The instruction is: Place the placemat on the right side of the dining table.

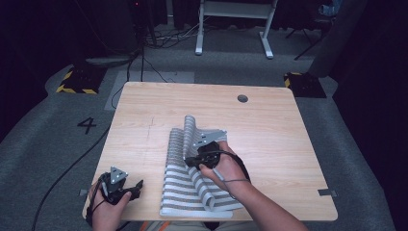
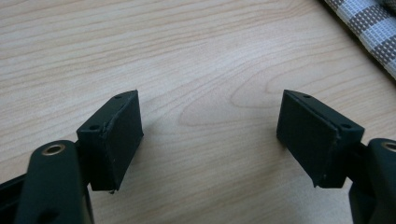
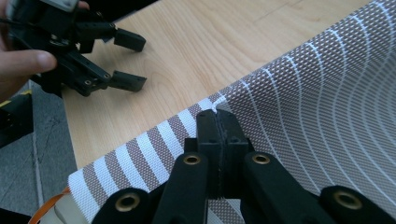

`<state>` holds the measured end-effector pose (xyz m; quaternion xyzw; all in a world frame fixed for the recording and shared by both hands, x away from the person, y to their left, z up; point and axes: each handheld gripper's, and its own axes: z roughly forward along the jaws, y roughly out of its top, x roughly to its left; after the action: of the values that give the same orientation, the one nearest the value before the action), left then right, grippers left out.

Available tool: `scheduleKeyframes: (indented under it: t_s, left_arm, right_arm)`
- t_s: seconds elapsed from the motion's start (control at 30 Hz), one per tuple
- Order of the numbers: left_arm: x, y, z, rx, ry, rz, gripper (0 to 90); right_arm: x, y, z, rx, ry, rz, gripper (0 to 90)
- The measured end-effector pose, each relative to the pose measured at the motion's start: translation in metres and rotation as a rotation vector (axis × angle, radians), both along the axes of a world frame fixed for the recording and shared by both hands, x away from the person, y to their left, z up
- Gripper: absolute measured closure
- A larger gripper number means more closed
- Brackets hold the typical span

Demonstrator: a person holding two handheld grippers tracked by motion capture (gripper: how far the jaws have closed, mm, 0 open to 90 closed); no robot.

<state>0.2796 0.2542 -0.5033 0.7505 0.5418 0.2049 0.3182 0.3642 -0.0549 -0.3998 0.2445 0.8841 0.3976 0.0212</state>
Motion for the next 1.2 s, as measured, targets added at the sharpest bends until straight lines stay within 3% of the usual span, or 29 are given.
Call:
scheduleKeyframes:
  t_s: [0.2,0.37,1.2]
  left_arm:
    - [0.005,0.000,0.000,-0.003,0.000,-0.003,22.1]
    - [0.008,0.000,0.000,-0.007,0.004,-0.006,21.7]
    - [0.021,-0.005,0.000,-0.002,0.004,-0.012,21.0]
  right_arm:
    - [-0.006,-0.025,0.021,0.053,-0.042,-0.021,90.0]
    - [-0.010,-0.044,0.037,0.061,-0.082,-0.040,90.0]
    - [-0.013,-0.102,0.081,0.103,-0.167,-0.153,90.0]
